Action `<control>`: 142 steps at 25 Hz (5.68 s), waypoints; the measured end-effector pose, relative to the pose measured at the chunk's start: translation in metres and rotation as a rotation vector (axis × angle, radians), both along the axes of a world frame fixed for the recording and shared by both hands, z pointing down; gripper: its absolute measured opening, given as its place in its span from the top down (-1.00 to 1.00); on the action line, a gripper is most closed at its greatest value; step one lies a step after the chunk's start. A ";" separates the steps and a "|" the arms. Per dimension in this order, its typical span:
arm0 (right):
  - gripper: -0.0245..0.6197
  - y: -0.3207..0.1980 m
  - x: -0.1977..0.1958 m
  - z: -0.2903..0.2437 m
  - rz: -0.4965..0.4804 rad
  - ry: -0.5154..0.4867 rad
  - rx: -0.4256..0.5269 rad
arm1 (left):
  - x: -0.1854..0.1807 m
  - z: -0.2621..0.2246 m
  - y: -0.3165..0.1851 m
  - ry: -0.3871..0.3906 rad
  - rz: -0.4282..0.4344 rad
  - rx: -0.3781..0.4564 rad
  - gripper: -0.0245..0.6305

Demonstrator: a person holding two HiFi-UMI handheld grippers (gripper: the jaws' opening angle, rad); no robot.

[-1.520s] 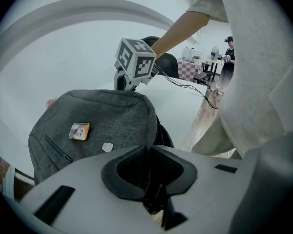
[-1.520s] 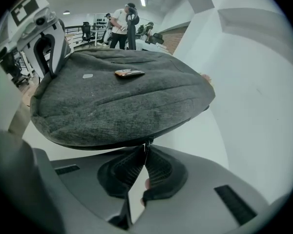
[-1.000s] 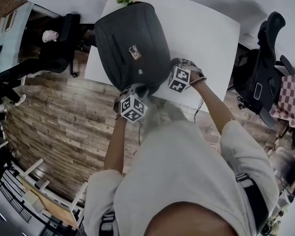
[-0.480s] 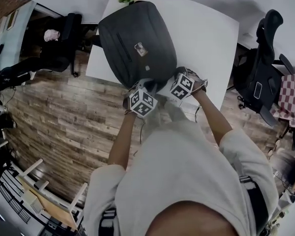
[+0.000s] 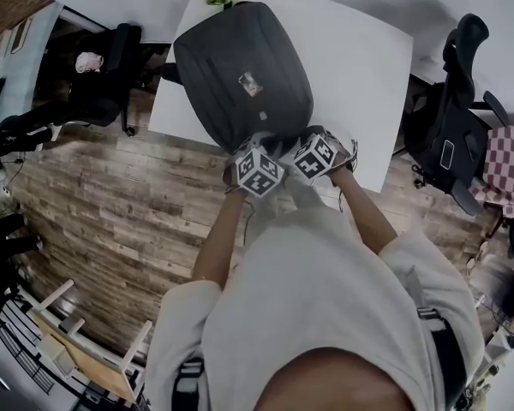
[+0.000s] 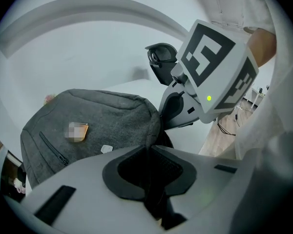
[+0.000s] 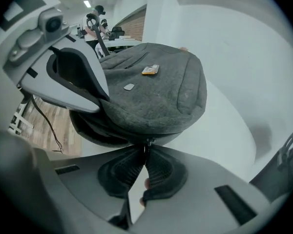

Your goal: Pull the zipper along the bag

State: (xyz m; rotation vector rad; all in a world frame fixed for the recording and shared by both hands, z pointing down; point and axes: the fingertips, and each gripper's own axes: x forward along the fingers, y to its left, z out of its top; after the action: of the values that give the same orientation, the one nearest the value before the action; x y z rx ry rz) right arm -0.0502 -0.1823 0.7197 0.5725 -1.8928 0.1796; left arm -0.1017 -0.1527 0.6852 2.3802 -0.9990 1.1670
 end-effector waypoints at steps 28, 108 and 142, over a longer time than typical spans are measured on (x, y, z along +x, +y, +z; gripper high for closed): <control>0.87 0.000 0.012 0.000 0.014 -0.056 -0.054 | -0.094 0.013 0.043 -0.347 0.364 0.172 0.24; 0.79 -0.088 0.026 -0.207 0.406 -0.685 0.352 | -0.129 -0.170 -0.053 0.321 -0.499 0.478 0.79; 0.88 -0.115 -0.017 -0.298 0.267 -0.817 0.506 | -0.184 -0.243 -0.071 0.339 -0.618 0.623 0.85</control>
State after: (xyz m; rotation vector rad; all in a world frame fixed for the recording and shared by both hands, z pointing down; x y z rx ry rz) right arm -0.0677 -0.2973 0.4222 1.2341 -2.6701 0.1099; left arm -0.2862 -0.2234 0.4426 2.2586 -1.9752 0.2327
